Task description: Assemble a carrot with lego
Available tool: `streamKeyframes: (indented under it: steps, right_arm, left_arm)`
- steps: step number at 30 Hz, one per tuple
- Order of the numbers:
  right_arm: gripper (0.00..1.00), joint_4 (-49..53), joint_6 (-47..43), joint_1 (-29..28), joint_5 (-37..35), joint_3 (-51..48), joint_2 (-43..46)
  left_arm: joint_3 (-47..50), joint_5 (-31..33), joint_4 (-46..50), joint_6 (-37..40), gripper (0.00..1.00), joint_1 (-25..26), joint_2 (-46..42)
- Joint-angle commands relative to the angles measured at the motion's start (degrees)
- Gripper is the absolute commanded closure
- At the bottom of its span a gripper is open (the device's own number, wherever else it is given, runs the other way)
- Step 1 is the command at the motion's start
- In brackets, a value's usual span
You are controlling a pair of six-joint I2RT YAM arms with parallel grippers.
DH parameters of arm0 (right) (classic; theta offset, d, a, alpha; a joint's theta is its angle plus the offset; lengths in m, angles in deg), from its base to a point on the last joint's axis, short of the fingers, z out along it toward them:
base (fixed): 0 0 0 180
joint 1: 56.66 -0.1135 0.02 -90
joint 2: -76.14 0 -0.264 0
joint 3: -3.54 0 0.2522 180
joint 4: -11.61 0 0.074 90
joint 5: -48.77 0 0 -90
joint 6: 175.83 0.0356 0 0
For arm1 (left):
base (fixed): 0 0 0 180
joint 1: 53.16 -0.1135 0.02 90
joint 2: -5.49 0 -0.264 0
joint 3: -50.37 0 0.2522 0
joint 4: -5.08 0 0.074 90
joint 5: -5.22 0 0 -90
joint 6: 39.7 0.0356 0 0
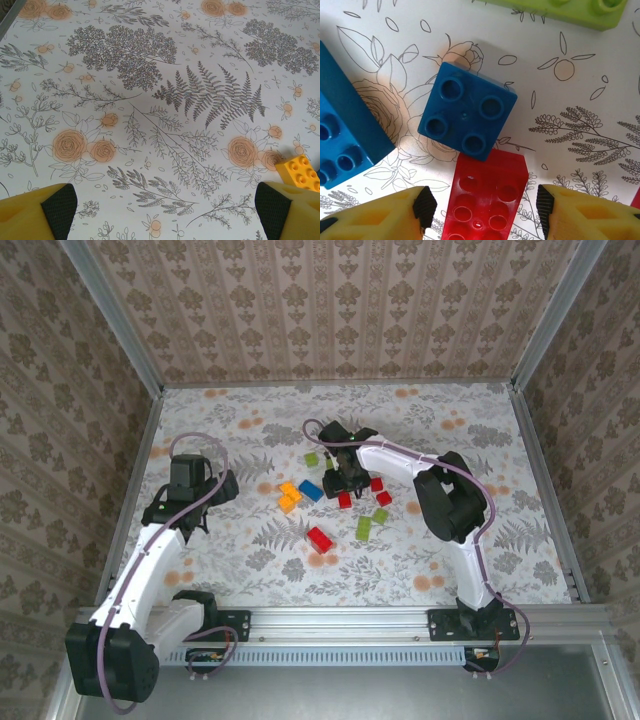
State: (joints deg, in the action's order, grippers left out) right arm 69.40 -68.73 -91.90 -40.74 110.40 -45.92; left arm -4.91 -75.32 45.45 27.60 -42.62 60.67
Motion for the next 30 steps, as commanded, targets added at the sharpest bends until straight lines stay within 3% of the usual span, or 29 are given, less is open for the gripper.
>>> streamKeyframes:
  steps: [1,22,30]
  right_arm:
    - [0.41,-0.15,1.09,0.22,0.63,-1.47,-0.48]
    - [0.65,-0.8,1.22,0.13,2.1,-4.14,3.59]
    - [0.66,6.35,-1.06,-5.63,-0.59,-5.84,11.21]
  left_arm:
    - [-1.81,0.94,-0.01,0.97,0.05,0.44,0.21]
    - [-1.74,1.16,-0.04,1.06,0.05,0.53,0.46]
    - [-1.89,1.18,0.0,1.03,0.05,0.59,0.58]
